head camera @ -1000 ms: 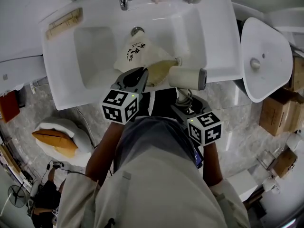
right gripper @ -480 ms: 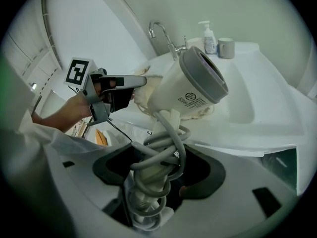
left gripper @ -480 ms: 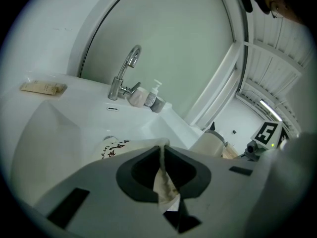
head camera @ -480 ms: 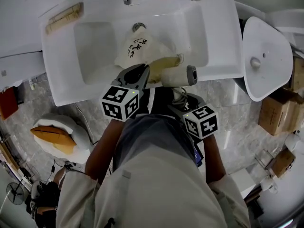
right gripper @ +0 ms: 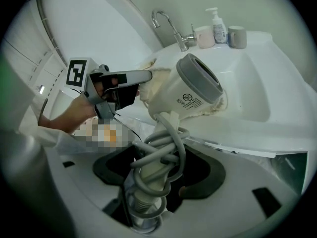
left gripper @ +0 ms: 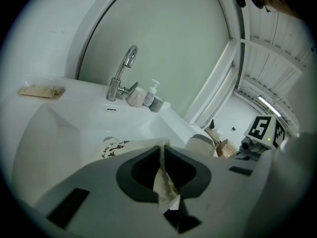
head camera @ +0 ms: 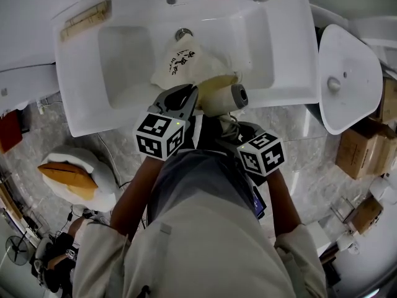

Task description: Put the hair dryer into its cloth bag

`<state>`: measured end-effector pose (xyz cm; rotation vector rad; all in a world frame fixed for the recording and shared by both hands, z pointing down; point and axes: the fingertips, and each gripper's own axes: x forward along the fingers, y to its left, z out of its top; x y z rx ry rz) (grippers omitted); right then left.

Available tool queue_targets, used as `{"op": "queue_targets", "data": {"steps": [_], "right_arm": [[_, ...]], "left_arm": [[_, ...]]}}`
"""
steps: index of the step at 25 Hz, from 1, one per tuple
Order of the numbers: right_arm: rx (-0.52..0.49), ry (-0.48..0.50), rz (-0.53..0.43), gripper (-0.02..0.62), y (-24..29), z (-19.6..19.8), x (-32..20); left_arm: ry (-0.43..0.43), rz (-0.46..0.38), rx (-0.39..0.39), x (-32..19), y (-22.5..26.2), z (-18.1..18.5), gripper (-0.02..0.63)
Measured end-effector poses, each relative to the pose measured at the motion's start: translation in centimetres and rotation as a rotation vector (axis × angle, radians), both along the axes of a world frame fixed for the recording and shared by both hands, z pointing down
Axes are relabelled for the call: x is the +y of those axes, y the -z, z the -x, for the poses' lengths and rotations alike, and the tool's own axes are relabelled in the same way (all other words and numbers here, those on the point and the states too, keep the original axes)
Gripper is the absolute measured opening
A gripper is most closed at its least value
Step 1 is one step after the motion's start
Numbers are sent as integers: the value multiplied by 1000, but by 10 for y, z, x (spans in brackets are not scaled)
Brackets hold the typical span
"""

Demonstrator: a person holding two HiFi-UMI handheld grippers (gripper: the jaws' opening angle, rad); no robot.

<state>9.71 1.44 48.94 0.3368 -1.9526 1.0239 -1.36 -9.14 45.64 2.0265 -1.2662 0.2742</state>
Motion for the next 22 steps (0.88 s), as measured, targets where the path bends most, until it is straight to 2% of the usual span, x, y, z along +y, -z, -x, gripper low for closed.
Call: {"op": "queue_targets", "data": {"steps": [7, 16, 22], "right_arm": [[-32, 2, 93, 304, -1, 4, 1], [-89, -4, 222, 304, 4, 13, -1], [-105, 6, 320, 304, 4, 20, 0]], "left_arm": [[-11, -14, -6, 1, -1, -1, 34], [-71, -54, -96, 3, -1, -4, 34], [-65, -80, -105, 3, 1, -1, 34]]}}
